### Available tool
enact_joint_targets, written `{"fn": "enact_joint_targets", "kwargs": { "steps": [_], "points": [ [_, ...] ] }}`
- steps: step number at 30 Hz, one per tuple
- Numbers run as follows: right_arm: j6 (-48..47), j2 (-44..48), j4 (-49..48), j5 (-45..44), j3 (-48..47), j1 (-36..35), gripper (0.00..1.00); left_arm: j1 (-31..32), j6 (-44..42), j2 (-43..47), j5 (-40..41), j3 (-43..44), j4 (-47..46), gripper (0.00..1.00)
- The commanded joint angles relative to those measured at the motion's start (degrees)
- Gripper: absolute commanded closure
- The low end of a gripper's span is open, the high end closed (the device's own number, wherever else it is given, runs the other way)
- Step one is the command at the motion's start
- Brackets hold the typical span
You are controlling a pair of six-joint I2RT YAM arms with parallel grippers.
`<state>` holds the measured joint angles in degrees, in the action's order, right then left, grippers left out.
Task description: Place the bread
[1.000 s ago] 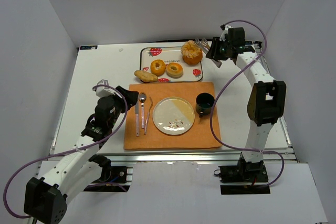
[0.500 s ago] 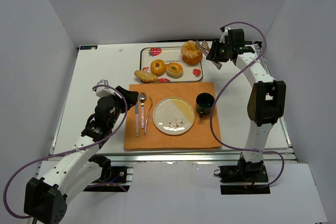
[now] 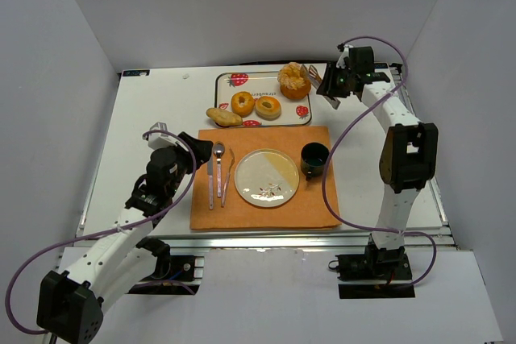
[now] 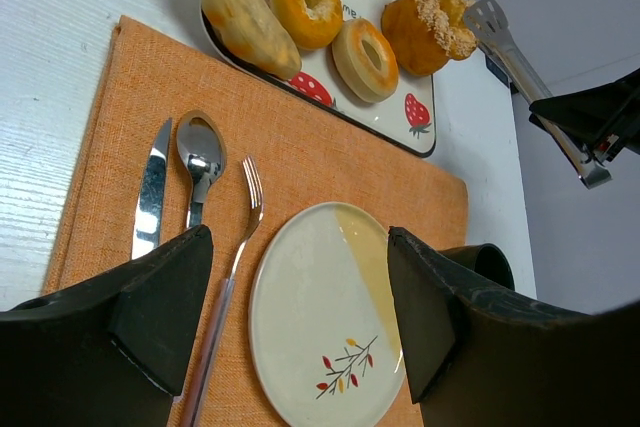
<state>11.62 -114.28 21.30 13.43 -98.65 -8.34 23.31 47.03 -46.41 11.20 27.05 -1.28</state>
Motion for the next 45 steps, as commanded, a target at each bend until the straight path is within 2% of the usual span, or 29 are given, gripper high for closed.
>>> {"fn": "enact_joint_targets", "kwargs": {
  "steps": [1,3,6,7,10,13,22,27,32,38,45],
  "points": [
    [0.7,-0.9,-0.6,-0.1,-1.2,-0.1,0.57,-0.1,-0.2,0.0,0.3,1.2,-0.2,0.2],
    [1.0,-0.9,-0.7,0.5,-1.1,0.0,0.62,-0.1,-0.1,0.0,0.2,1.2,-0.2,0.2],
    [1.1,-0.4,-1.0,1.9,-0.8,0.2,0.76,-0.1,0.0,0.1,0.3,1.1,-0.2,0.2],
    [1.7,0.0,-1.2,2.4,-0.7,0.3,0.83,-0.1,0.0,0.2,0.3,1.1,-0.2,0.2],
    [3.3,1.3,-2.0,5.1,-0.5,1.3,0.94,-0.1,0.0,0.4,0.2,1.1,-0.1,0.2],
    [6.0,3.0,-3.5,8.6,-0.3,3.1,1.0,-0.1,0.1,0.3,0.2,0.9,-0.4,0.2],
    [11.1,8.5,-7.7,20.9,1.4,7.0,1.0,-0.1,0.3,-0.2,-0.1,1.1,-1.9,0.2],
    [9.9,12.5,-6.2,35.2,7.4,6.7,1.0,-0.1,0.2,0.1,0.2,1.2,-2.6,0.21],
    [-6.7,18.7,6.9,44.0,14.5,2.7,1.0,-0.1,-0.4,1.3,1.2,0.8,-2.9,0.21],
    [-24.5,28.0,16.0,43.6,26.8,-1.7,1.0,-0.1,-1.0,3.5,2.6,0.6,-2.2,0.21],
    [-34.5,33.4,24.7,40.8,34.6,-3.5,1.0,-0.1,-0.6,4.9,2.9,-0.6,-2.3,0.21]
  ]
}}
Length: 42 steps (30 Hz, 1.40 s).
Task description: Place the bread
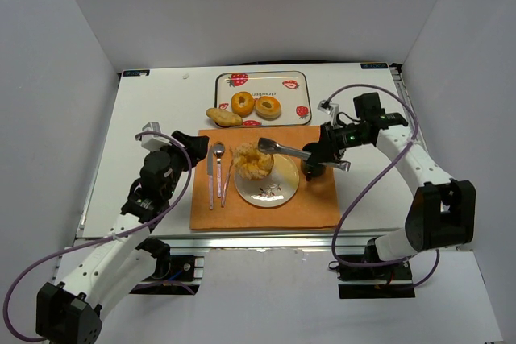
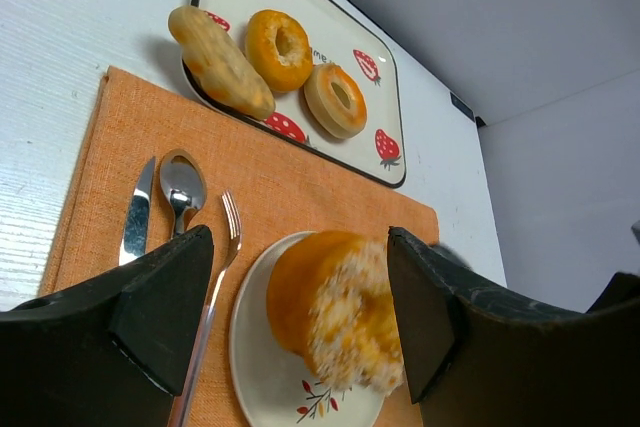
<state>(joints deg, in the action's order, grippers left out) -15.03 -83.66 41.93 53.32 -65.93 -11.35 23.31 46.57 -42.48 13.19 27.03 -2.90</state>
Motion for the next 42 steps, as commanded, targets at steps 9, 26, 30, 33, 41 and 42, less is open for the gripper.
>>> {"fn": "enact_joint_targets", "kwargs": {
  "steps": [9,26,30,33,41,42],
  "points": [
    [-7.6,4.6,2.2,-3.9,5.9,-0.6,0.82,-0.1,0.0,1.6,0.7,-1.0,-0.8,0.21],
    [-6.8,4.0,0.8,-6.5,-1.2,-0.5,0.54,-0.1,0.0,2.8,1.0,-1.0,-0.1,0.21],
    [-6.9,3.7,0.8,-6.6,-2.0,-0.6,0.52,-0.1,0.1,2.8,1.0,-1.0,-0.4,0.21],
    [-6.4,3.5,-1.6,-7.6,-3.0,-0.4,0.53,-0.1,0.1,2.8,0.9,-1.0,-0.2,0.21],
    [7.2,-6.3,-13.2,-21.1,-15.0,0.1,0.75,-0.1,0.5,2.6,0.3,-1.0,0.0,0.25],
    [8.9,-7.8,-14.1,-22.7,-16.2,0.1,0.75,-0.1,0.5,2.7,0.2,-0.9,0.1,0.27]
  ]
}}
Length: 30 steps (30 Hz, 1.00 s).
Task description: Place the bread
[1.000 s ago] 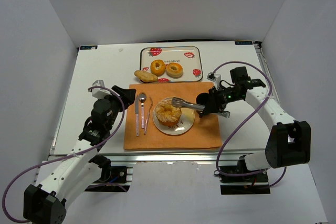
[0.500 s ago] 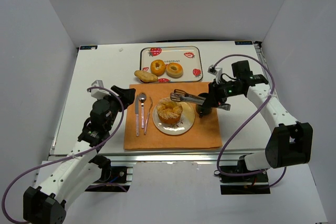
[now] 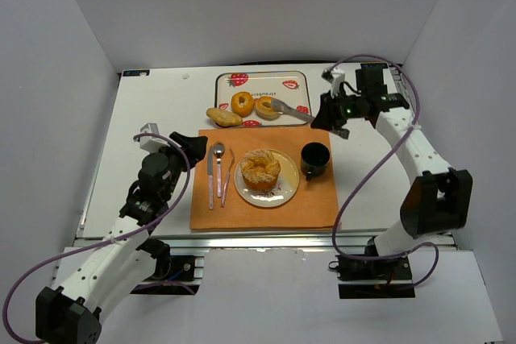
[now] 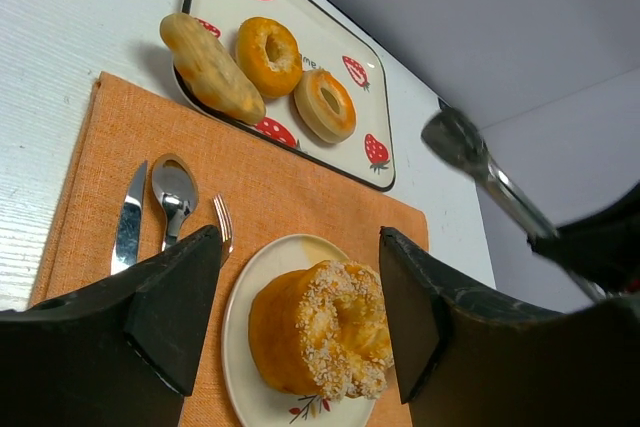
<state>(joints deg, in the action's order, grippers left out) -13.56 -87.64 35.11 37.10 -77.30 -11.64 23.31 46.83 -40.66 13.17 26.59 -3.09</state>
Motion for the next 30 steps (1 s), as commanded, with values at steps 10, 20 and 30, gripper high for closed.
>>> {"fn": "enact_joint_targets", "kwargs": {
  "steps": [10,20,30],
  "points": [
    [21.6,-22.0,-8.7,-13.5,-18.4,0.6,0.61,-0.1,1.1,1.3,1.2,0.0,1.6,0.27],
    [21.6,-26.5,-9.6,-11.8,-19.9,0.6,0.54,-0.1,1.3,-0.6,1.2,0.5,0.8,0.26],
    [24.1,-24.3,-11.1,-10.2,-17.7,0.7,0.54,-0.1,1.2,-1.5,0.8,0.4,0.3,0.26]
  ]
}}
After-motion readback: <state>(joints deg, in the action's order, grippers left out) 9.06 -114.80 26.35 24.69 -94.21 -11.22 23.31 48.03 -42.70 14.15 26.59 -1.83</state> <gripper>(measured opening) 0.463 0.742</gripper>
